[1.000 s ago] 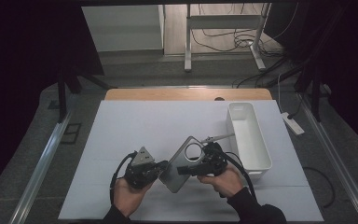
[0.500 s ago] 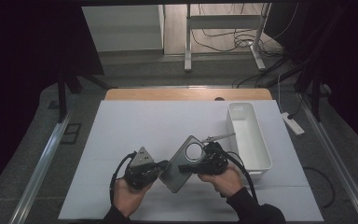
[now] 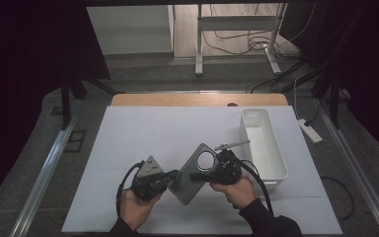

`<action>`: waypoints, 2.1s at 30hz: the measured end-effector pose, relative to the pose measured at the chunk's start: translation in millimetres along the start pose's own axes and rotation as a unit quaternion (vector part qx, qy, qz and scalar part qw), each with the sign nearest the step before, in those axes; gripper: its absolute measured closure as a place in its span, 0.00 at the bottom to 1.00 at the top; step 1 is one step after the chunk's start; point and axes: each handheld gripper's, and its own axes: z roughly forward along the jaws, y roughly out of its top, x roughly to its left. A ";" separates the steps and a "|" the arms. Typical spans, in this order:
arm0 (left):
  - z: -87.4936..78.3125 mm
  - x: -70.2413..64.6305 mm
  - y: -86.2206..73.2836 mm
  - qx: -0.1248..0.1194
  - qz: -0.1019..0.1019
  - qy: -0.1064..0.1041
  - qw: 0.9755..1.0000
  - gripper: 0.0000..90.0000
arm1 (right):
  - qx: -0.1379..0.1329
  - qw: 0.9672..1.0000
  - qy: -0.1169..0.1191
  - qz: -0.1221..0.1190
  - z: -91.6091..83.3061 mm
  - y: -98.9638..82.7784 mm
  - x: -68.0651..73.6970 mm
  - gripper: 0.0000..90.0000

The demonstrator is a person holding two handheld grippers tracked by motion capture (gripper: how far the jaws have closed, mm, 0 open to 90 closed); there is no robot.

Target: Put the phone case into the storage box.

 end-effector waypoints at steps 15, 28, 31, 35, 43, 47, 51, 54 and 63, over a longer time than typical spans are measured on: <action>4.0 -1.3 -1.2 0.008 0.007 -0.014 1.000 0.96 | -0.009 1.000 0.006 0.015 -3.1 0.2 -1.5 0.96; -2.7 14.9 -0.4 0.000 -0.019 -0.042 0.999 0.61 | -0.020 1.000 -0.024 -0.001 -7.8 0.3 -0.3 0.96; -4.3 18.4 -0.2 -0.001 -0.023 -0.049 0.999 0.50 | -0.019 0.999 -0.029 -0.013 -9.0 0.4 0.4 0.96; -3.5 22.9 -1.3 0.005 -0.027 -0.072 0.997 0.34 | -0.012 0.999 -0.039 -0.031 -10.7 0.1 2.1 0.96; 1.0 23.8 -3.9 0.004 -0.034 -0.095 0.995 0.11 | -0.002 0.996 -0.060 -0.067 -12.6 -0.8 4.5 0.96; 2.0 24.8 -5.8 0.009 -0.030 -0.106 0.994 0.05 | 0.002 0.994 -0.067 -0.088 -13.7 -1.2 6.9 0.96; 5.1 26.0 -7.6 0.016 -0.036 -0.118 0.992 0.01 | 0.004 0.992 -0.070 -0.108 -14.8 -1.3 8.6 0.96; 8.7 26.0 -8.5 0.020 -0.033 -0.120 0.992 0.00 | 0.006 0.990 -0.066 -0.125 -15.0 -1.7 10.1 0.96; 15.9 20.7 -11.4 0.028 -0.007 -0.129 0.991 0.00 | 0.015 0.986 -0.064 -0.152 -14.1 -2.4 13.1 0.96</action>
